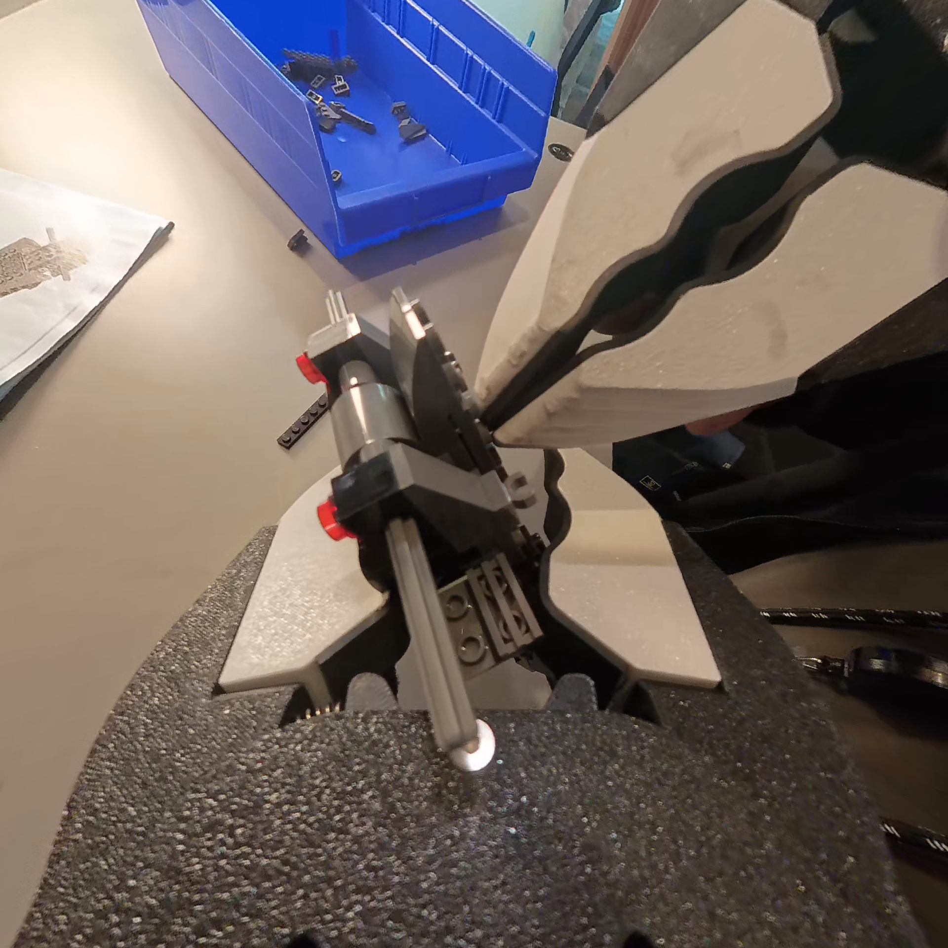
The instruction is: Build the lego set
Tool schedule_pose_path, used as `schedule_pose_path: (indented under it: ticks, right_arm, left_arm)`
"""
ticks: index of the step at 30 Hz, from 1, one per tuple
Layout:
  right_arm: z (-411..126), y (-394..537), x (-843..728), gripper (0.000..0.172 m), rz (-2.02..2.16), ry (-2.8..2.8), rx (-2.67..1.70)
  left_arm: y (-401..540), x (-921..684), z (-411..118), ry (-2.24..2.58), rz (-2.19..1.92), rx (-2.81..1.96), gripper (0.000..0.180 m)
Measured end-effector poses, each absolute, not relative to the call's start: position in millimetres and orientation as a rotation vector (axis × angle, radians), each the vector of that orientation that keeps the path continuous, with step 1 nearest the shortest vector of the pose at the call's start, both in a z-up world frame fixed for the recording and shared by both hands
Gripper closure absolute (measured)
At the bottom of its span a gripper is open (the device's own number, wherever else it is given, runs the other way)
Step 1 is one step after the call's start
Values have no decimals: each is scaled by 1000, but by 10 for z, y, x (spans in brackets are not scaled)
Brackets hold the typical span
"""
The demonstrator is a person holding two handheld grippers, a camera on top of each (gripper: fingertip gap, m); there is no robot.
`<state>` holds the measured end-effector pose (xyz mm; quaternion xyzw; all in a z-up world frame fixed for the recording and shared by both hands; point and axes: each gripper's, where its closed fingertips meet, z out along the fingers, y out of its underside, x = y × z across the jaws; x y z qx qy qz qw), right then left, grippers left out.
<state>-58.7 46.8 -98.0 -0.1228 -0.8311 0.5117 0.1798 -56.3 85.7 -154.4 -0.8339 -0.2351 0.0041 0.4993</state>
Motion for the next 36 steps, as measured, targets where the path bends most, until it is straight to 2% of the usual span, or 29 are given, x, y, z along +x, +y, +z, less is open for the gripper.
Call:
schedule_pose_path:
  ticks: [21,28,36]
  right_arm:
    - [-1037,451,-591,172,1465,-2368,-376]
    - [-976,443,-631,172,1428,-2323,-380]
    - [-949,423,-673,172,1366,-2256,-324]
  left_arm:
    - [815,-566,-1617,-567,40,-2064,124]
    - [844,-570,-1523,-601,-81,-1917,124]
    - [783,-581,-1502,-609,-29,-1930,124]
